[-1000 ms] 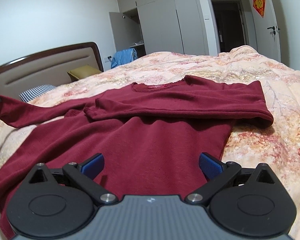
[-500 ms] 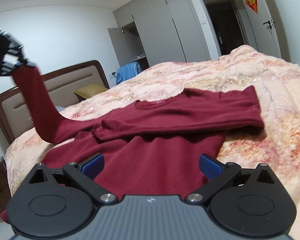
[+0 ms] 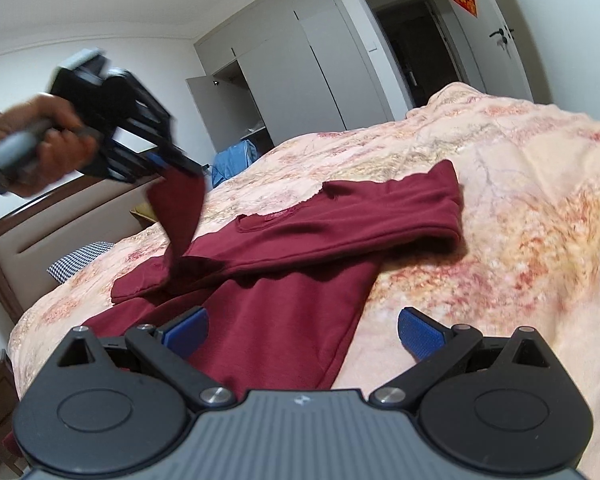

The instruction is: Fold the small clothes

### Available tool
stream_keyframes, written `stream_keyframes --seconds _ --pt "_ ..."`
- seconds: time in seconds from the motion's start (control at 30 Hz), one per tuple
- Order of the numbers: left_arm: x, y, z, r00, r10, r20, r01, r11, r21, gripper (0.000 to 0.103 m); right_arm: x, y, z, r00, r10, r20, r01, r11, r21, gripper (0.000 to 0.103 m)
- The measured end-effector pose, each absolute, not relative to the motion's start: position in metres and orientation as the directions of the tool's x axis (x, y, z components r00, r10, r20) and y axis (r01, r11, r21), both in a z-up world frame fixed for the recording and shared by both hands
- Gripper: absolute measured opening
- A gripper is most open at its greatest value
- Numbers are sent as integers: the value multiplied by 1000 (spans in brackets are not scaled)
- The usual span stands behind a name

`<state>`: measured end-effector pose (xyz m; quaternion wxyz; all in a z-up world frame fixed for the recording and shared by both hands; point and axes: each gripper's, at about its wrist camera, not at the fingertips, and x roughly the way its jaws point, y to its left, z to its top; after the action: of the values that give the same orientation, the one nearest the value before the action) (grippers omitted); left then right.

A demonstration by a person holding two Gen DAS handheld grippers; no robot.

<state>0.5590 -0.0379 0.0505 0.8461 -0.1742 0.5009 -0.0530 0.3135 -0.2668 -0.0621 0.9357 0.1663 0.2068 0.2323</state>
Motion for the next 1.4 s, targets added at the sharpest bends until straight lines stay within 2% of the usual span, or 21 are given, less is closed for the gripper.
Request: stream_keyframes --seconds 0.03,0.07,0.1,0.17,0.4,0.57,0.7,0.87,0.97,1.1,1.2,1.33,1.4 --pt "561 -39 48 490 -266 -830 -83 934 -348 26 313 -267 -63 806 504 -310 -366 837 407 103" --pt "563 -39 46 489 -272 -829 -81 932 -354 38 313 -267 -64 806 505 -309 -367 836 407 103" --pt "563 -38 45 490 -282 -825 -80 927 -365 45 313 -267 -65 806 505 -309 -367 835 409 103" --pt "562 -33 44 498 -289 -818 -88 921 -379 68 313 -268 -67 805 509 -306 -368 832 414 103" --pt "540 6 54 561 -250 -789 -111 922 -371 87 316 -265 -72 803 504 -319 -362 837 412 103" --pt "501 61 66 658 -155 -737 -136 938 -318 101 314 -262 -74 806 494 -326 -360 846 393 103" --pt "461 113 58 714 -25 -700 -188 956 -226 102 315 -259 -73 807 483 -339 -355 856 375 103" --pt "418 166 29 731 140 -668 -236 970 -55 102 315 -249 -68 812 450 -372 -343 883 320 103" --pt "401 188 4 717 153 -680 -243 969 -37 102 316 -246 -59 813 439 -382 -343 892 295 103" --pt "394 204 -20 722 121 -681 -249 964 -93 102 327 -236 -43 815 441 -375 -367 894 256 103" --pt "398 203 -28 746 132 -653 -221 974 -57 102 344 -220 -31 807 455 -377 -394 890 230 103" --pt "404 194 -35 778 147 -611 -187 982 -2 102 378 -198 -19 759 521 -390 -448 853 267 103" --pt "408 192 -38 789 146 -597 -174 985 10 102 397 -186 -16 755 507 -415 -431 862 268 103"
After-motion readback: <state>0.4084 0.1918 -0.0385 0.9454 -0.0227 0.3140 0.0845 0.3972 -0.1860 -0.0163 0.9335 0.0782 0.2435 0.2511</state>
